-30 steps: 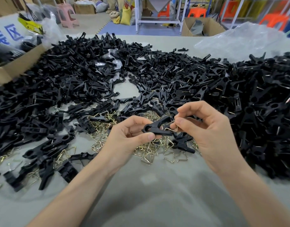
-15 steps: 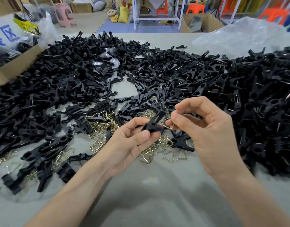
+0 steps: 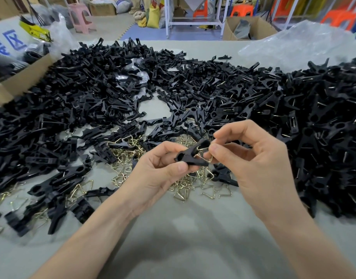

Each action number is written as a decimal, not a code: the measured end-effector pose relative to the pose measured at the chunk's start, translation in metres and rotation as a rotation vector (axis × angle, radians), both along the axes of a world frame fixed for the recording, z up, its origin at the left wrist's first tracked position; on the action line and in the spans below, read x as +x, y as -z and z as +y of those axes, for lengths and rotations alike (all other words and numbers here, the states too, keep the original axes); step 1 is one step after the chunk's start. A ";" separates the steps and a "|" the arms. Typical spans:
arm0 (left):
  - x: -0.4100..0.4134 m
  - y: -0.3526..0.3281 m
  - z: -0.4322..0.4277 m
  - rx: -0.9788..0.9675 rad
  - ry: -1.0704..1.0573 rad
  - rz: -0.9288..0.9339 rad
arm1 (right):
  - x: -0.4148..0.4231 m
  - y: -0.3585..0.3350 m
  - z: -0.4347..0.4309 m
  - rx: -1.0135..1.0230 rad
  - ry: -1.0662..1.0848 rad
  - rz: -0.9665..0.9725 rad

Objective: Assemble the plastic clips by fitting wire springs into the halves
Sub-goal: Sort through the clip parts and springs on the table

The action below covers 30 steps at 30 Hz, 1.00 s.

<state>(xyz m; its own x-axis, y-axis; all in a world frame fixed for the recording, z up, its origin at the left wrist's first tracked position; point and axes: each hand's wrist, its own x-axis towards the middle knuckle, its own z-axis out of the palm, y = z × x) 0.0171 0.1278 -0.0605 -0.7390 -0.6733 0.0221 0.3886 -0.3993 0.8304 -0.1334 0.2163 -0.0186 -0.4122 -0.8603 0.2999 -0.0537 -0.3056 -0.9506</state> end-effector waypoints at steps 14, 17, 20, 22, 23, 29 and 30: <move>0.002 -0.001 0.000 -0.263 -0.080 -0.261 | -0.012 0.011 0.001 0.184 -0.125 -0.070; 0.001 -0.002 0.002 -0.250 -0.079 -0.253 | -0.015 0.017 -0.001 0.219 -0.172 -0.193; 0.001 -0.004 0.004 -0.196 -0.054 -0.198 | -0.015 0.024 -0.003 0.270 -0.281 -0.365; 0.001 -0.004 0.005 -0.150 -0.024 -0.134 | -0.012 0.027 -0.004 0.309 -0.413 -0.471; 0.001 -0.004 0.006 -0.145 -0.019 -0.111 | -0.010 0.029 -0.004 0.313 -0.466 -0.502; 0.001 -0.002 0.009 -0.187 -0.114 -0.163 | -0.006 0.038 -0.006 0.234 -0.516 -0.583; 0.001 -0.002 0.010 -0.192 -0.119 -0.167 | -0.006 0.039 -0.006 0.224 -0.519 -0.583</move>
